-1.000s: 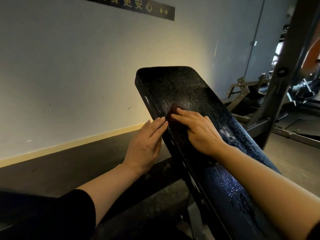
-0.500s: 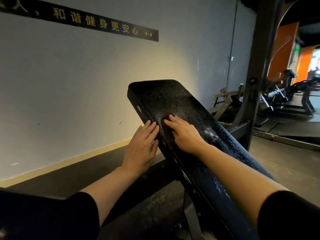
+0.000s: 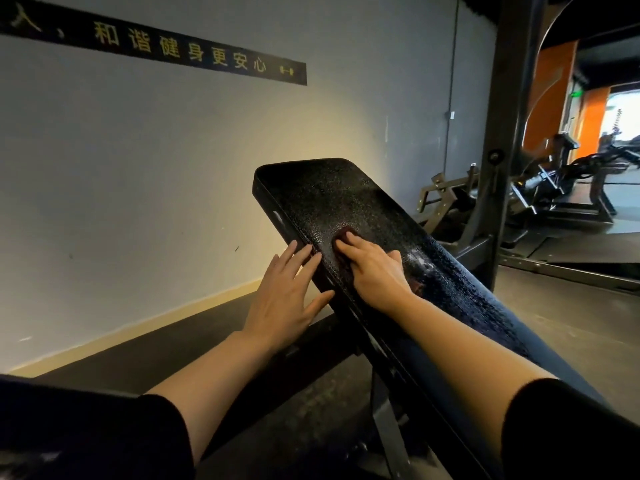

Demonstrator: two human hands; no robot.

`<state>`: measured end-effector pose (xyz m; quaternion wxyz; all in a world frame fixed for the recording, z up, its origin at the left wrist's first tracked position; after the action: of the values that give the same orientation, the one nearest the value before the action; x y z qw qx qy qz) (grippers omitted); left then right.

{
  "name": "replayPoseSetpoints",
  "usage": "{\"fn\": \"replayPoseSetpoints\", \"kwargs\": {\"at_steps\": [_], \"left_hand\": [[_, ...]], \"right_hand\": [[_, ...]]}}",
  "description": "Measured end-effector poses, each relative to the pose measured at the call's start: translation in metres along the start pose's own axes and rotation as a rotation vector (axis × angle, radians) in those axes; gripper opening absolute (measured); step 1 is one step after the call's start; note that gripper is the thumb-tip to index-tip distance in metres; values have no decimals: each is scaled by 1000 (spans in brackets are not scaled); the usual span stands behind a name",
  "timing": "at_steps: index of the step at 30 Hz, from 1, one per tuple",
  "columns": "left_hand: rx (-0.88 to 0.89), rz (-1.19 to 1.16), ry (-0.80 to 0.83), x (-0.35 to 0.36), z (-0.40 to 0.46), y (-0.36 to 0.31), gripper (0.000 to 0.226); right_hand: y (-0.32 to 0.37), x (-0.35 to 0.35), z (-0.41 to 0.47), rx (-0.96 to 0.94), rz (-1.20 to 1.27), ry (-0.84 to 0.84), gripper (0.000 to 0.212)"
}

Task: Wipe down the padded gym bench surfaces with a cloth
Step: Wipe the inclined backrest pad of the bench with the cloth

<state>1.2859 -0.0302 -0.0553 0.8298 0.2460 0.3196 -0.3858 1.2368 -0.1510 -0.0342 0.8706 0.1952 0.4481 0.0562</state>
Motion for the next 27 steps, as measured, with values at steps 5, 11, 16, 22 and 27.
{"fn": "replayPoseSetpoints", "kwargs": {"at_steps": [5, 11, 16, 22, 27], "left_hand": [[96, -8, -64, -13, -3, -22, 71], [18, -14, -44, -18, -1, -24, 66], [5, -28, 37, -14, -11, -10, 67], [-50, -42, 32, -30, -3, 2, 65], [-93, -50, 30, -25, 0, 5, 66]], "right_hand": [[-13, -1, -50, -233, 14, 150, 53], [-10, -5, -20, -71, 55, -5, 52], [20, 7, -61, -436, 92, 158, 48], [26, -38, 23, -238, 123, -149, 51], [22, 24, 35, -174, -16, 109, 54]]}}
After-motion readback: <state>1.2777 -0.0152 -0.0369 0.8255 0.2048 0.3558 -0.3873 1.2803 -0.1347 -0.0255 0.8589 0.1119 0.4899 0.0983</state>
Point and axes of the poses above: each hand's wrist, its own z-axis towards the middle knuckle, its own x-axis out of the palm, y = z × x, the point moved 9 cm from there along z, towards the middle knuckle, and after that the axes turned 11 degrees about z, right-handed, at the moved point
